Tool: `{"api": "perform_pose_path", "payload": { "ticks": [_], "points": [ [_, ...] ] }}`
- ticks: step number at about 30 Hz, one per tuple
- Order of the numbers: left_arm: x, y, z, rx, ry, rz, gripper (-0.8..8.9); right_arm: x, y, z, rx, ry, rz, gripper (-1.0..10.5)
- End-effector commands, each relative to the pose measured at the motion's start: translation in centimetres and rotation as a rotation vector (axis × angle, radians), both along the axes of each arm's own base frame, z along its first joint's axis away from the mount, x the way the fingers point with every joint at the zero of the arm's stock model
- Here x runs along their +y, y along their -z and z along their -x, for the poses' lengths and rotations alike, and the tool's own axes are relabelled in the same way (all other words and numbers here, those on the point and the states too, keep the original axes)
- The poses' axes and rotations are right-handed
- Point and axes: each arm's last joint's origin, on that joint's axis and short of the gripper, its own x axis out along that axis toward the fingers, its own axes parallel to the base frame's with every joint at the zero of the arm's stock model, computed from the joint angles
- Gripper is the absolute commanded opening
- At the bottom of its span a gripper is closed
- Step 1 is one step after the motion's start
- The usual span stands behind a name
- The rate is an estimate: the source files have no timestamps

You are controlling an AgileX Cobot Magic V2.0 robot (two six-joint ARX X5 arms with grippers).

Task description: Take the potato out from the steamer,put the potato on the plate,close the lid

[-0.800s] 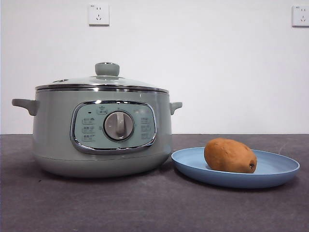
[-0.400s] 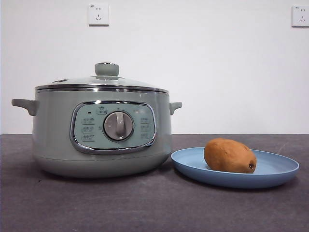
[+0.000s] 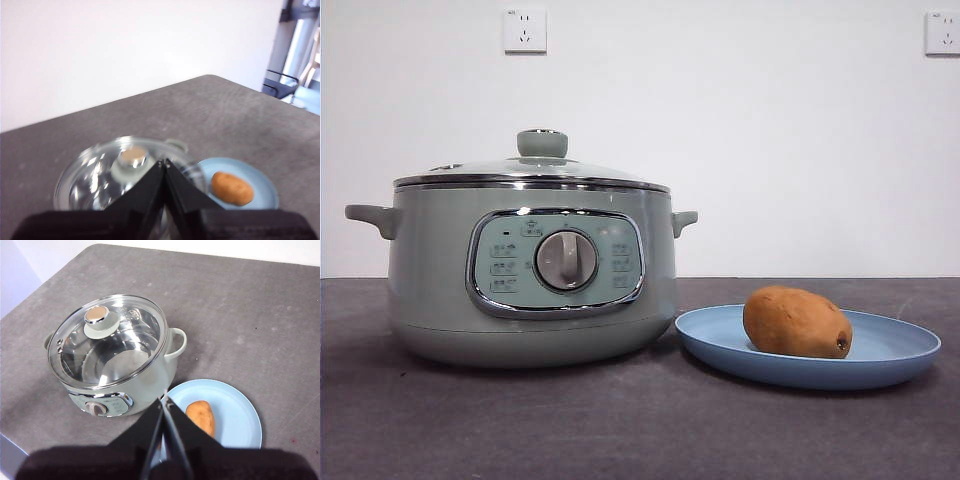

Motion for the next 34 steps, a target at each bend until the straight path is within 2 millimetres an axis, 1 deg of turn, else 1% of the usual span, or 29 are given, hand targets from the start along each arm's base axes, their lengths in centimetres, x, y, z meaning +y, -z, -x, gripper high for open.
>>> {"api": "perform_pose_path", "payload": {
  "ticks": [1,4,6,10,14,17,25,31,34],
  "points": [
    [0.4,5.0,0.2,0.012,-0.036,0.024,-0.03,0.0,-0.1,0.1,-0.011,-0.002,0.000,0.0],
    [0.8,9.0,0.7,-0.033,-0.067,0.050,-0.03,0.0,-0.1,0.1,-0.011,-0.002,0.000,0.0],
    [1.1,10.9,0.9,-0.048,-0.091,0.078,-0.03,0.0,-0.1,0.1,-0.010,-0.002,0.000,0.0],
    [1.5,14.0,0.9,-0.048,-0.161,0.137,-0.03,0.0,-0.1,0.1,-0.011,-0.002,0.000,0.0],
    [2.0,16.1,0.8,-0.010,-0.254,0.178,-0.03,0.0,-0.1,0.1,-0.011,-0.002,0.000,0.0],
    [2.1,17.2,0.7,0.000,-0.287,0.181,-0.03,0.0,-0.1,0.1,-0.011,-0.002,0.000,0.0],
    [2.4,19.0,0.7,0.033,-0.336,0.195,-0.03,0.0,-0.1,0.1,-0.011,-0.002,0.000,0.0],
    [2.5,19.8,0.9,0.111,-0.371,0.169,-0.03,0.0,-0.1,0.1,-0.011,-0.002,0.000,0.0],
    [2.5,19.8,0.9,0.113,-0.366,0.167,-0.03,0.0,-0.1,0.1,-0.010,-0.002,0.000,0.0]
  ]
}}
